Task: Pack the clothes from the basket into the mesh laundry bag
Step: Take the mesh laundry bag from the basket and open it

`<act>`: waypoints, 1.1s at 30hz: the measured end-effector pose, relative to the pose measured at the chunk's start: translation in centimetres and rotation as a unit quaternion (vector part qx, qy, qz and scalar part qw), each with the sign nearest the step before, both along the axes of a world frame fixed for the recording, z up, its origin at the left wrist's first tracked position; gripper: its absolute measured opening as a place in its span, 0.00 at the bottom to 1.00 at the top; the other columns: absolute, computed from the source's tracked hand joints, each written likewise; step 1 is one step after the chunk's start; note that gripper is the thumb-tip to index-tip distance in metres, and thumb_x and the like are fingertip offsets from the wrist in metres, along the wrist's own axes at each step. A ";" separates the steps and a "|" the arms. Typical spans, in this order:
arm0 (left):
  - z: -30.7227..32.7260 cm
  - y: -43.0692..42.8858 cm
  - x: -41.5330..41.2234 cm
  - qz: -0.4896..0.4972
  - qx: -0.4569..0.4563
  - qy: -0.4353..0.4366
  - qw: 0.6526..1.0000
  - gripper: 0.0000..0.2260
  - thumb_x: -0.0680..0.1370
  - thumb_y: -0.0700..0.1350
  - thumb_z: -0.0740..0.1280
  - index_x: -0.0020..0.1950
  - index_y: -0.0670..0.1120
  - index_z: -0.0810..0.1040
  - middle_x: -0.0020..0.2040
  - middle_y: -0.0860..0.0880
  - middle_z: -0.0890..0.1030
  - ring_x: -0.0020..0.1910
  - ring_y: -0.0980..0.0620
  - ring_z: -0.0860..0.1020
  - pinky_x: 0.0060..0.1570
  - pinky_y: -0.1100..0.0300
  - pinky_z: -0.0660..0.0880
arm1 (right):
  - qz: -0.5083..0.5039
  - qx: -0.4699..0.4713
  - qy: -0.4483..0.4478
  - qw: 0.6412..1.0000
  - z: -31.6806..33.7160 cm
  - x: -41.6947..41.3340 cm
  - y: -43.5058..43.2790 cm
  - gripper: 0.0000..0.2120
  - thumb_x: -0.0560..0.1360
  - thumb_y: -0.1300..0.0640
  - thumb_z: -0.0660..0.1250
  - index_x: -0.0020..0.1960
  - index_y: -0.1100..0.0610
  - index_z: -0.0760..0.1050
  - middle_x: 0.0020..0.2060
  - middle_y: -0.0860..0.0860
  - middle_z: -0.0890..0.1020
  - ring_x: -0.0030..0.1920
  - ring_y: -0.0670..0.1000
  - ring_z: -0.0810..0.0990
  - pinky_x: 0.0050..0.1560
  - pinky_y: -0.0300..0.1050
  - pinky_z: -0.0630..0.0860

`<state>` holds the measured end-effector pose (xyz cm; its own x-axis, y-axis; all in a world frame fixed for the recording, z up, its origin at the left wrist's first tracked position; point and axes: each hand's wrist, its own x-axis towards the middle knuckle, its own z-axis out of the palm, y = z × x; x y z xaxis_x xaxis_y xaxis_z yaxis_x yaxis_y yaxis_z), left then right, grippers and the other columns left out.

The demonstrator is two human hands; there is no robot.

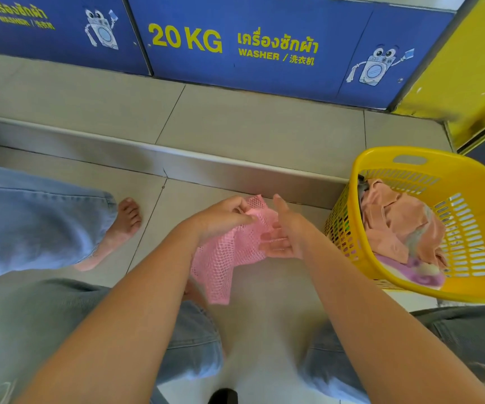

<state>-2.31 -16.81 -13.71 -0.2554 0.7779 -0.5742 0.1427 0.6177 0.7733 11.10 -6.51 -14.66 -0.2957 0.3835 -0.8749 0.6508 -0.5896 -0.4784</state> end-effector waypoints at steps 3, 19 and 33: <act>0.0 -0.3 0.2 -0.060 -0.027 -0.066 0.996 0.10 0.76 0.50 0.70 0.54 0.50 0.76 0.52 0.48 0.77 0.49 0.48 0.72 0.50 0.51 0.68 | -0.018 -0.012 0.007 1.000 -0.1 -0.4 0.2 0.22 0.77 0.39 0.64 0.55 0.58 0.74 0.48 0.58 0.83 0.45 0.57 0.85 0.46 0.51 0.83; 0.2 1.0 0.5 0.117 -0.064 0.102 0.986 0.26 0.78 0.67 0.55 0.52 0.45 0.75 0.48 0.46 0.79 0.47 0.46 0.78 0.53 0.53 0.75 | -0.026 0.074 0.184 0.980 -0.5 0.4 1.0 0.21 0.75 0.61 0.70 0.67 0.57 0.71 0.53 0.56 0.85 0.51 0.57 0.85 0.54 0.55 0.81; 0.0 3.3 1.6 0.321 -0.016 -0.054 0.946 0.07 0.82 0.42 0.57 0.45 0.47 0.70 0.43 0.45 0.77 0.38 0.48 0.76 0.39 0.55 0.76 | 0.015 0.135 0.112 0.984 -0.9 0.6 1.4 0.15 0.82 0.55 0.55 0.66 0.55 0.73 0.49 0.56 0.85 0.50 0.58 0.85 0.55 0.55 0.80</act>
<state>-0.67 -13.55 -13.73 -0.6072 0.4651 -0.6442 -0.3480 0.5732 0.7418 11.73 -5.11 -15.60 -0.4836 0.5816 -0.6541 0.5262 -0.4039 -0.7483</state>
